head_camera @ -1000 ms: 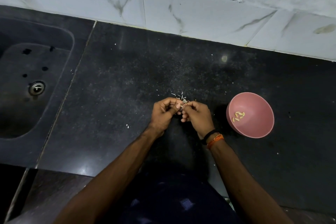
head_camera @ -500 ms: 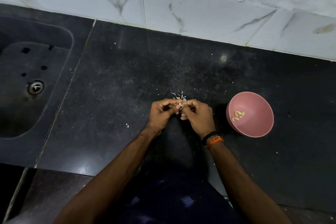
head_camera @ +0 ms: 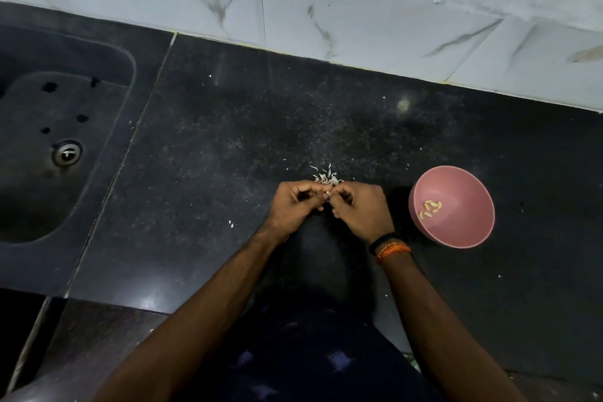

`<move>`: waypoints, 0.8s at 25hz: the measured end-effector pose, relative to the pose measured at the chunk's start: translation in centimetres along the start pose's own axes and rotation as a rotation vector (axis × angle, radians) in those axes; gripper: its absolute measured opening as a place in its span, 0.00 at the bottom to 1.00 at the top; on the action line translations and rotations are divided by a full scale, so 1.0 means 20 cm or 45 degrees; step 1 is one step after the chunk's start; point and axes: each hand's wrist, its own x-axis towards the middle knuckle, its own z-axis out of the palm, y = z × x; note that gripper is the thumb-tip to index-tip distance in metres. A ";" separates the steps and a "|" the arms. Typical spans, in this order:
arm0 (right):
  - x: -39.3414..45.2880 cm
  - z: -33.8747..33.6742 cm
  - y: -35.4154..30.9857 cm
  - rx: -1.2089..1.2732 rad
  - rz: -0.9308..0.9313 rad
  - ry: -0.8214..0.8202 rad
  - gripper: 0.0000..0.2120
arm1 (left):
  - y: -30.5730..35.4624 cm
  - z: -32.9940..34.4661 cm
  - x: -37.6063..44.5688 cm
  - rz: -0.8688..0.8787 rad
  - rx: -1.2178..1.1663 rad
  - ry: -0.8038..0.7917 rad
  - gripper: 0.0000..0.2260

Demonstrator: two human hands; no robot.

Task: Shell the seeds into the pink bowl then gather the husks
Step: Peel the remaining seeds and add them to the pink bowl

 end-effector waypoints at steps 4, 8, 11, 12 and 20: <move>0.00 0.00 0.01 -0.068 -0.015 -0.024 0.06 | -0.01 0.00 0.00 0.006 -0.011 -0.013 0.09; 0.00 -0.01 0.00 0.184 0.119 -0.093 0.04 | 0.00 -0.02 0.00 -0.013 -0.029 -0.015 0.08; -0.01 -0.01 -0.01 0.222 0.134 -0.071 0.04 | 0.00 -0.01 0.00 -0.025 -0.037 -0.018 0.08; -0.01 -0.01 -0.01 0.222 0.134 -0.064 0.04 | 0.01 -0.01 0.00 -0.028 -0.036 -0.019 0.08; -0.01 0.02 -0.03 0.401 0.258 -0.032 0.05 | 0.03 0.01 -0.02 -0.052 -0.144 0.011 0.08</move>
